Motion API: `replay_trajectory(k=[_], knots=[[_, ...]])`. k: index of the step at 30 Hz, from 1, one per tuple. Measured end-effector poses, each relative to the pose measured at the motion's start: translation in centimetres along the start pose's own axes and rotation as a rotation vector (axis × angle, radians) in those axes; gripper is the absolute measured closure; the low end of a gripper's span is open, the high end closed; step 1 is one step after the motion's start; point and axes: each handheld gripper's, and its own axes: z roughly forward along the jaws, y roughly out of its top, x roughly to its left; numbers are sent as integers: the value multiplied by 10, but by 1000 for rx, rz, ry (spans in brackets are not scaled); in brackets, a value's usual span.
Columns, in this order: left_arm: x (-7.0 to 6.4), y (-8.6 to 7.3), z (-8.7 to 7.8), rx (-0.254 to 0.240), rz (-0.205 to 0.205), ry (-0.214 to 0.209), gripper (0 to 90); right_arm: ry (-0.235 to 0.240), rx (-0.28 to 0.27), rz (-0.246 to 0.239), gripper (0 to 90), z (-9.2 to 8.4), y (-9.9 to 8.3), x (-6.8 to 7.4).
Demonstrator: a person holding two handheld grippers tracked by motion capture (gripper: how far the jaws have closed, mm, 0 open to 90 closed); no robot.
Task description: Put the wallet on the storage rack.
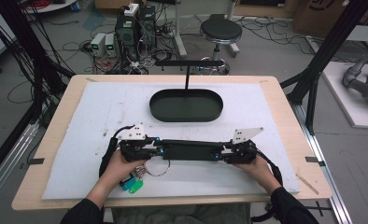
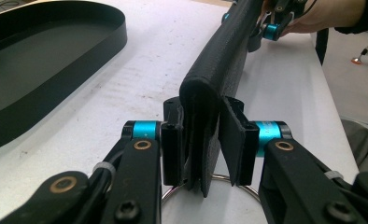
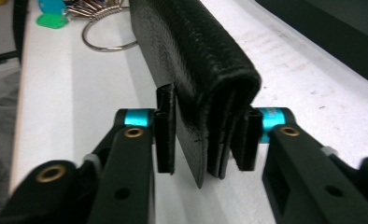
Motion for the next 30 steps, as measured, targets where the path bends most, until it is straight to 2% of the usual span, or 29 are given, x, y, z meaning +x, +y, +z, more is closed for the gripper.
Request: replay_trajectory(k=[2,3,6,8,9,12,15,23,26,30], knots=[[0,0,0,-2,-12,6,694,6,1,-5,733,-1,0,1],[1,0,0,0,-17,23,675,6,-2,-8,743,-1,1,1],[2,0,-1,13,-41,50,580,1,-19,-38,759,-3,5,5],[4,0,-3,12,-73,81,482,-20,-33,-47,766,-7,7,9],[4,0,-3,12,-73,81,452,-20,-33,-47,766,-7,7,9],[4,3,-8,-1,-81,112,433,-43,-56,-42,766,-13,8,8],[3,7,-15,-10,-86,148,369,-69,-81,-29,766,-19,9,7],[-8,16,-36,-42,-33,228,337,-165,-136,-7,766,-35,16,1],[-11,18,-44,-50,-36,245,324,-187,-153,-1,766,-40,20,-3],[-18,15,-57,-71,-68,263,309,-209,-176,-7,766,-44,28,-10]])
